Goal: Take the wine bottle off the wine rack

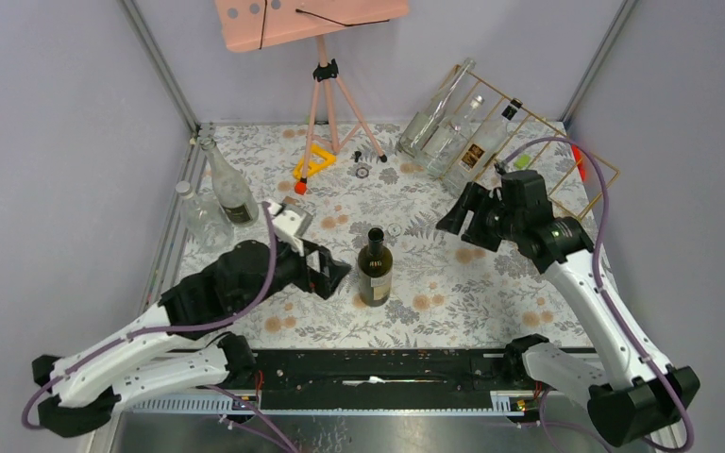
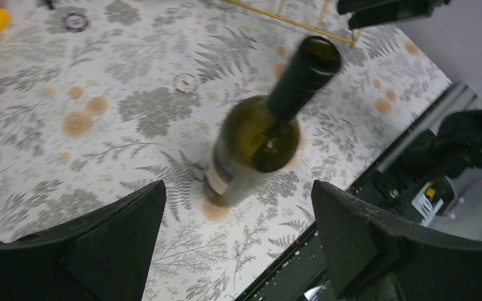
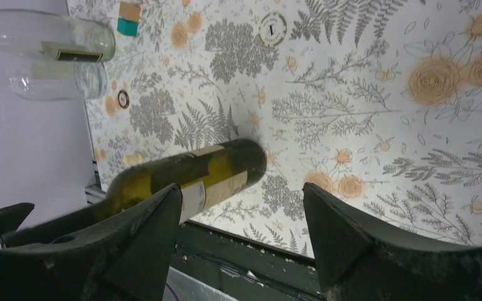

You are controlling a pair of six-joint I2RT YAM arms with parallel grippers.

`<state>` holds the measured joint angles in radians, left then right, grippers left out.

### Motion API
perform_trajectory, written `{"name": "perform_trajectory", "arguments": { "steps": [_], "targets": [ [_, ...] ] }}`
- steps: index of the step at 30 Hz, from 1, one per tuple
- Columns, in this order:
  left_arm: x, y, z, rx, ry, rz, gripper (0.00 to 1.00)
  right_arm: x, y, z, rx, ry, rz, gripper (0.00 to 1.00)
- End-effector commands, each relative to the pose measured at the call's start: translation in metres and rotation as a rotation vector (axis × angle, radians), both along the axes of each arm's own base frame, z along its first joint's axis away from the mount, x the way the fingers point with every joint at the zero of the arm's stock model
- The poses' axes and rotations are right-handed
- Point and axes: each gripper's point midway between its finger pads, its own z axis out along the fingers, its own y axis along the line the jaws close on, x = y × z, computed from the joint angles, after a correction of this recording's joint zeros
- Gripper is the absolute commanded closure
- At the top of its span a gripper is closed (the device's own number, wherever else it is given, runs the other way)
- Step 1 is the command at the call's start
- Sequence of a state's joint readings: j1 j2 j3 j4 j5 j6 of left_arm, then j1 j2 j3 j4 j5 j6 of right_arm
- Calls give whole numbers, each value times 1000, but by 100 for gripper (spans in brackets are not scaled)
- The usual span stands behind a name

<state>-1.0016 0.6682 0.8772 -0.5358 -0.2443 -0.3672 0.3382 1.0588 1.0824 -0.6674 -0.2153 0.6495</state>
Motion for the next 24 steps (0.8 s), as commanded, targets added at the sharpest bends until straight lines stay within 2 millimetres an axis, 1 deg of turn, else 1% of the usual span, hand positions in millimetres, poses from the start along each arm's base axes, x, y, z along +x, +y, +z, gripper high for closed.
{"name": "perform_trajectory", "arguments": {
  "steps": [1,4,8,12,17,21,24],
  "targets": [
    [-2,-41,21,-21,-95,-84,7,-17,2,2,55,-27,35,23],
    [-2,-63,19,15,-117,-111,8,-27,-1,-10,44,-13,48,23],
    [7,-79,23,15,-142,-100,10,-37,-7,-22,12,2,54,24],
    [20,-84,26,21,-169,-50,13,-43,-11,-27,-7,4,62,24],
    [31,-91,31,46,-199,-20,15,-46,-12,-28,-15,3,68,24],
    [39,-98,28,63,-206,5,17,-47,-13,-31,-18,7,71,24],
    [46,-100,24,84,-204,32,20,-48,-13,-32,-19,9,73,24]
  ]
}}
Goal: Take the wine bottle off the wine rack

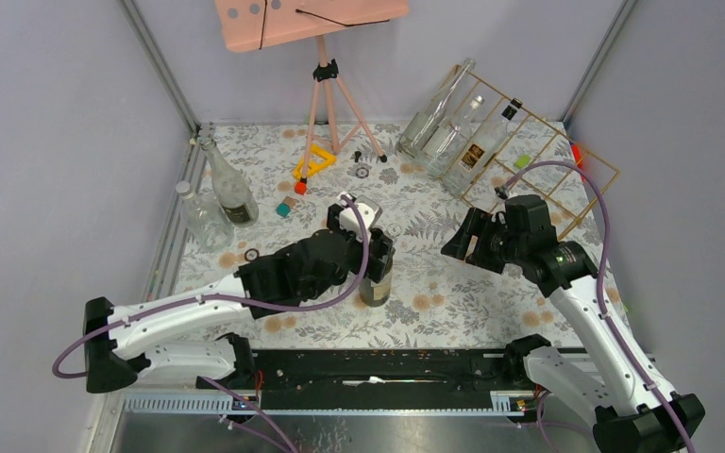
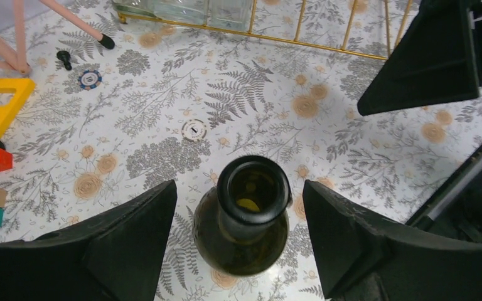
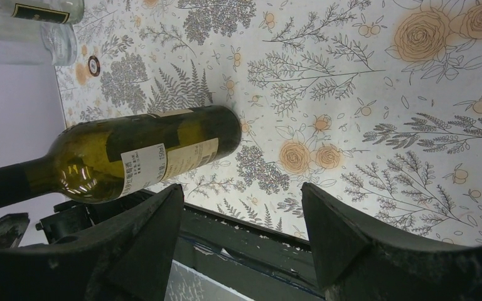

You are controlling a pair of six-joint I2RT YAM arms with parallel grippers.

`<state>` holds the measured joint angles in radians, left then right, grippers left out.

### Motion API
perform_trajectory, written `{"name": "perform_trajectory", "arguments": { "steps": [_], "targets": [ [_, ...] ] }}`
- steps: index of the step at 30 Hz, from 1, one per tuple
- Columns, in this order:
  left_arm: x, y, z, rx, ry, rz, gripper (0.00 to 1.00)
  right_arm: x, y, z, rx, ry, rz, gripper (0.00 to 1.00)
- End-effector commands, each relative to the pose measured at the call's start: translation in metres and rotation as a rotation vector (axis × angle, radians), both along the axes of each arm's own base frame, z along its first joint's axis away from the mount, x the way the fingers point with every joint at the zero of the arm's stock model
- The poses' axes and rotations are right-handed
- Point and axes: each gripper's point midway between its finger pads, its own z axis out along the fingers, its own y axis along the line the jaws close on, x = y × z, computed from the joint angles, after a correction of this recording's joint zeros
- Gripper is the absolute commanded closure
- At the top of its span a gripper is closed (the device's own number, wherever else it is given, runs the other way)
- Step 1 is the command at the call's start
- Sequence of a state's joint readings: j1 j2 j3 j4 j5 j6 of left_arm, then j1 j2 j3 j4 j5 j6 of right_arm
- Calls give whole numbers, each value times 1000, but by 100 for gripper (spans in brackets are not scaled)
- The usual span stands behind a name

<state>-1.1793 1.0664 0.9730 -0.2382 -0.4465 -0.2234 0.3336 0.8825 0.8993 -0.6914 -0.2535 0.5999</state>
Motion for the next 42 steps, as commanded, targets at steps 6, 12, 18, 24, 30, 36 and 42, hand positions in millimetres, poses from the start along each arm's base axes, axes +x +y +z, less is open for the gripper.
{"name": "perform_trajectory", "arguments": {
  "steps": [6,12,18,24,30,36,42],
  "targets": [
    [22,-16,25,-40,-67,64,30,-4,-1,2,-6,-13,24,24],
    [24,-19,26,-37,-67,64,50,-5,-2,1,-13,-15,26,25],
    [22,-16,25,-38,-56,66,74,-5,-2,-1,-15,-11,26,25],
    [24,5,48,-80,-51,113,100,-5,-2,-1,-17,-9,27,25],
    [44,65,67,-79,-73,262,100,-5,-2,-2,-16,-8,28,25],
    [64,149,80,-109,-97,477,100,-5,-3,-6,-24,0,31,25],
    [88,217,87,-128,-119,674,100,-5,0,-10,-15,9,39,25]
  ]
}}
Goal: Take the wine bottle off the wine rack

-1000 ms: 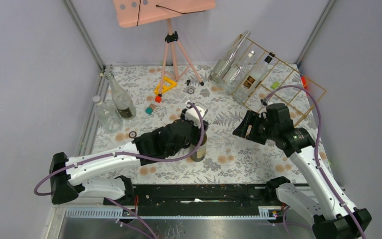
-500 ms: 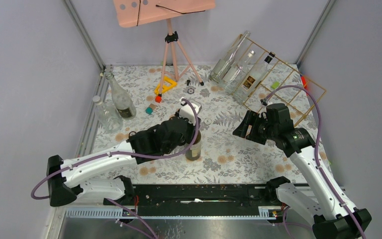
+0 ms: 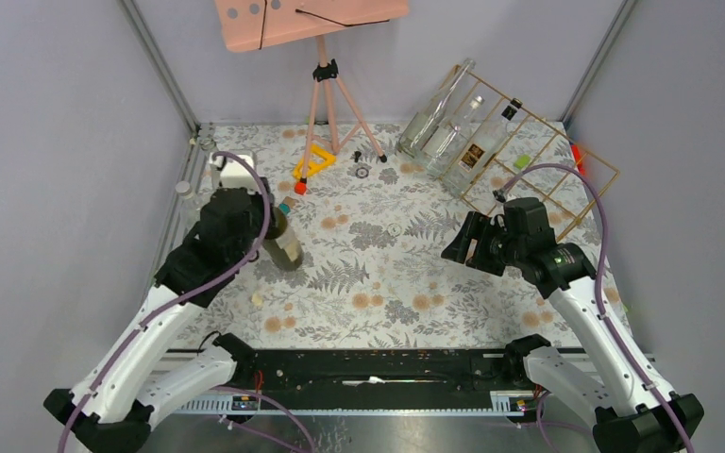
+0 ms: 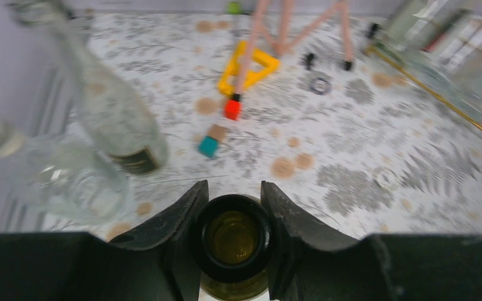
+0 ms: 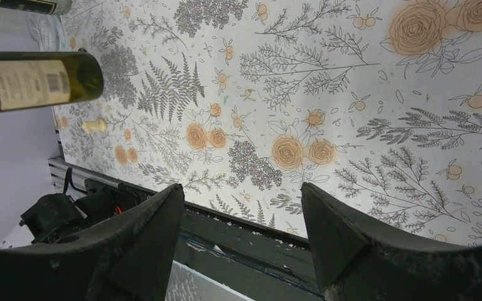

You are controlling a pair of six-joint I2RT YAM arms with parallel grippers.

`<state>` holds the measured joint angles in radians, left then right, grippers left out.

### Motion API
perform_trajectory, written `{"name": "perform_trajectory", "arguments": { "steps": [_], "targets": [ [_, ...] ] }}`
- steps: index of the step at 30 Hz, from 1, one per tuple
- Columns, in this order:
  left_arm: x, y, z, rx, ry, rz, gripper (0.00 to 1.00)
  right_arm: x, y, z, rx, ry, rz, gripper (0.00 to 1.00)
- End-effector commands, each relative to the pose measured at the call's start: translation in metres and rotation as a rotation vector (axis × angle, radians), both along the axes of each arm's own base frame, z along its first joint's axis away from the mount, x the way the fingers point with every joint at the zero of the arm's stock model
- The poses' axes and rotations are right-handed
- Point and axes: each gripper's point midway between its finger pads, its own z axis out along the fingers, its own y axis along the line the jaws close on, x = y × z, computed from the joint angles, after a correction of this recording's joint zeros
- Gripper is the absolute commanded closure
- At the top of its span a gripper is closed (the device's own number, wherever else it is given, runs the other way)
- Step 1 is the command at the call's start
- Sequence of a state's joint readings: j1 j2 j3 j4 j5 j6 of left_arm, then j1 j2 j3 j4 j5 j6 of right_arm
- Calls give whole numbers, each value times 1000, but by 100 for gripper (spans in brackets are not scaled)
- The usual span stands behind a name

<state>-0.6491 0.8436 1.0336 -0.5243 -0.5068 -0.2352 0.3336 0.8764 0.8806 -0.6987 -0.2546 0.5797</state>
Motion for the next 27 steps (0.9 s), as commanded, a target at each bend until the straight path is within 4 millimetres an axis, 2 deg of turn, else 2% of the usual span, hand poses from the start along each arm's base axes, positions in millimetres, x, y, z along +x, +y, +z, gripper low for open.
{"name": "perform_trajectory", "arguments": {
  "steps": [1,8,12,16,21,27],
  "targets": [
    [22,37,53,-91,-146,119,100,-1,2,-3,2,0,27,25],
    [66,70,61,-186,-198,192,100,-4,0,-11,-13,8,37,25],
    [87,74,64,-227,-235,183,100,-4,-2,-18,-34,18,42,25],
    [106,77,60,-224,-235,199,100,-2,-1,-22,-43,28,54,25],
    [121,88,45,-192,-217,256,100,1,1,-24,-45,36,67,25],
    [124,109,26,-143,-182,348,100,3,1,-27,-56,45,77,25]
  ]
}}
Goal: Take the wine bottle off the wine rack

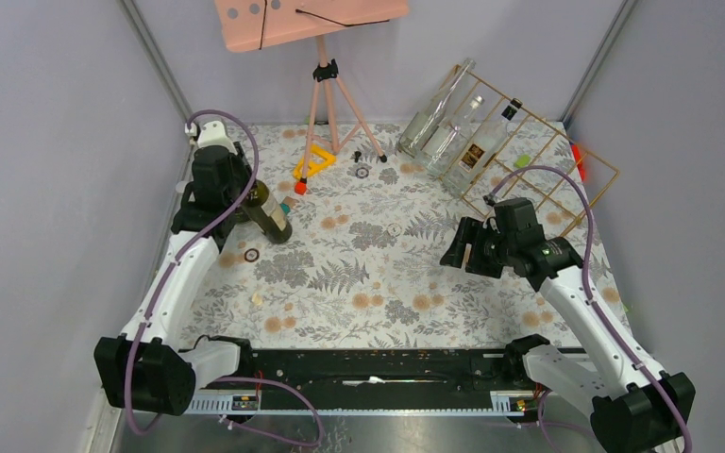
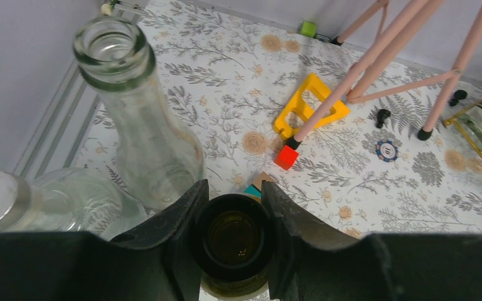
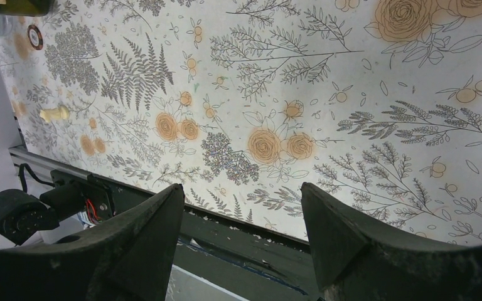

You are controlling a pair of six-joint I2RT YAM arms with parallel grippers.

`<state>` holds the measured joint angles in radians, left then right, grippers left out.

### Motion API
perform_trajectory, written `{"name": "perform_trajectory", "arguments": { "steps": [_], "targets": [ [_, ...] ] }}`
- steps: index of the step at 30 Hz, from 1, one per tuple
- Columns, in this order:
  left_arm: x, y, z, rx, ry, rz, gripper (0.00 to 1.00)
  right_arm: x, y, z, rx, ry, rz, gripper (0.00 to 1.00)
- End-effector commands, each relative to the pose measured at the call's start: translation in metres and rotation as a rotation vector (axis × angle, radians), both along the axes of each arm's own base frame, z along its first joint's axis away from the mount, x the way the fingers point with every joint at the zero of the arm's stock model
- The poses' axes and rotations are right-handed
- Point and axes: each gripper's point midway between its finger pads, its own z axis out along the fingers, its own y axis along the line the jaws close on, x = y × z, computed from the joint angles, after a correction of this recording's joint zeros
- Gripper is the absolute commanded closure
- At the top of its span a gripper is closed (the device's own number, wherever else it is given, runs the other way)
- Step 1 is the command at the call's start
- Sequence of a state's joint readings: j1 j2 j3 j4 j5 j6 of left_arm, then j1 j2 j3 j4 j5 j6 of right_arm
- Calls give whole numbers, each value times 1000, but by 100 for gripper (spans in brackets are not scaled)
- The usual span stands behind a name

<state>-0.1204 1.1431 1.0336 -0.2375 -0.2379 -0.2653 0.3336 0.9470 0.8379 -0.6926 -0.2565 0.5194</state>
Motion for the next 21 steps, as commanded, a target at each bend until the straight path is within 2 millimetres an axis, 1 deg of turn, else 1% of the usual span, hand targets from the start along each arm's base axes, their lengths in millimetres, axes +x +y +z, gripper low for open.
{"name": "perform_trajectory", "arguments": {
  "steps": [1,6,10,14,17,21],
  "targets": [
    [12,20,60,7,-218,95,100,5,4,5,11,-30,33,25],
    [4,42,48,72,-188,201,100,5,5,2,16,-25,35,25],
    [-4,57,41,114,-196,276,100,4,6,-1,22,-18,36,25],
    [-10,68,34,148,-175,328,100,2,5,-3,22,-16,34,25],
    [-14,75,33,172,-159,367,100,1,6,-2,26,-19,36,25],
    [-18,81,32,188,-145,394,100,1,5,-2,27,-23,36,25]
  ]
}}
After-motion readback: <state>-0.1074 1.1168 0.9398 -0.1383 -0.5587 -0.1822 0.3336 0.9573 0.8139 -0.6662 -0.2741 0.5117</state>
